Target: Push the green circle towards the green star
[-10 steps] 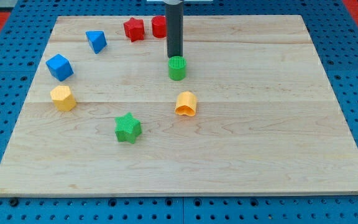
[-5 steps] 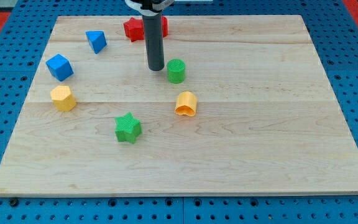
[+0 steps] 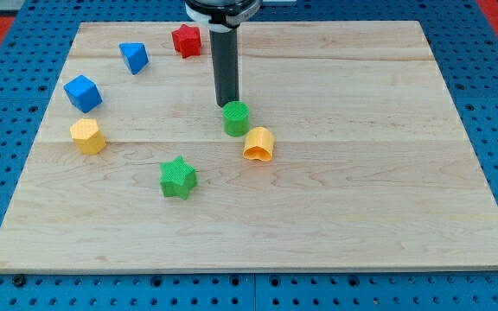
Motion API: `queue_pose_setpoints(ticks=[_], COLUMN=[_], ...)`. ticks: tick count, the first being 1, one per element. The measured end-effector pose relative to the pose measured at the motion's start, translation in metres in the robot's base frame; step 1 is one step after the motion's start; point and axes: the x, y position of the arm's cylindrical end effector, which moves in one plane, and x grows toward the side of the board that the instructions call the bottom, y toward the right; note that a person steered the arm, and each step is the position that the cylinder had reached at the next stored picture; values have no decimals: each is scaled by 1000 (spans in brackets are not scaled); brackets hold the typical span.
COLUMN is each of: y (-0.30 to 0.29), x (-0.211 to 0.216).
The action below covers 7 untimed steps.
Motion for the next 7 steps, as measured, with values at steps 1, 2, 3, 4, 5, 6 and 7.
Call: queue_pose_setpoints(ticks=[1, 2, 3, 4, 5, 6, 7], y=[16, 34, 25, -4, -6, -9, -13], x=[-24, -5, 17, 29, 6, -8, 9])
